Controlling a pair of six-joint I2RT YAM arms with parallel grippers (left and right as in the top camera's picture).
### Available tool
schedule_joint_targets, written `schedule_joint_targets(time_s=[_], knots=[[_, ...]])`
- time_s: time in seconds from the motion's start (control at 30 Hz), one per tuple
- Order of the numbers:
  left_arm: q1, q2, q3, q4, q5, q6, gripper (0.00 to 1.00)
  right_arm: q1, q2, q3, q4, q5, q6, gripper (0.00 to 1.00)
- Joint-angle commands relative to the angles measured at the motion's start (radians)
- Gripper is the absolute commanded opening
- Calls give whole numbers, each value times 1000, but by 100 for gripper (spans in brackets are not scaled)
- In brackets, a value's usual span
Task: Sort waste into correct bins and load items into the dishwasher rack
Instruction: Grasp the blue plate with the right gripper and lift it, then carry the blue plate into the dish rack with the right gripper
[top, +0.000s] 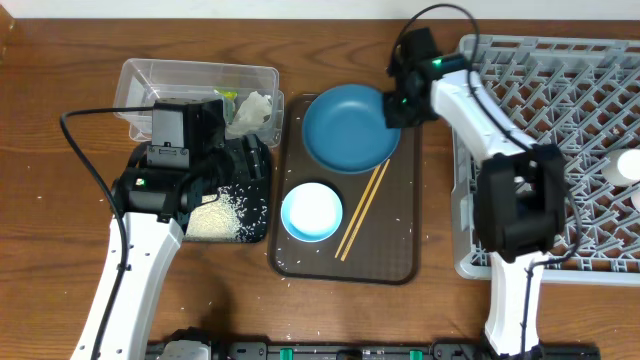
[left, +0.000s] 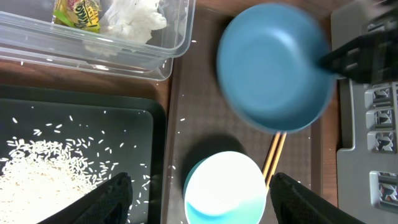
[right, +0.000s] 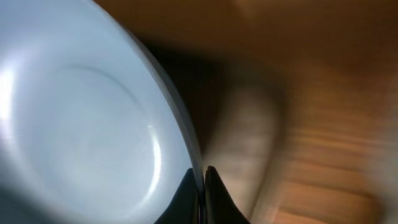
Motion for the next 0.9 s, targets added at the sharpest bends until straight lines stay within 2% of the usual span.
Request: schedule_joint_targets(time_s=[0.0,0.23,0.37,0.53,0.67,0.87], knots=[[0,6,5,-2,-6,16,74,-86,-195,56,40,148,-87,1],[0,6,5,-2,-7,16,73,-231,-366,56,171,390,-308,1],[0,6,5,-2,-7,16,74,-317,-381,55,240,468,-458,1],[0,6,5,-2,-7,16,74,-414,-349,52,319,692,-553,1],[0,6,5,-2,-7,16,74,-465,-301,52,393,937,-555,2],[0,6,5,-2,-6,16,73,-512,-239,52,449,1043,-506,1]])
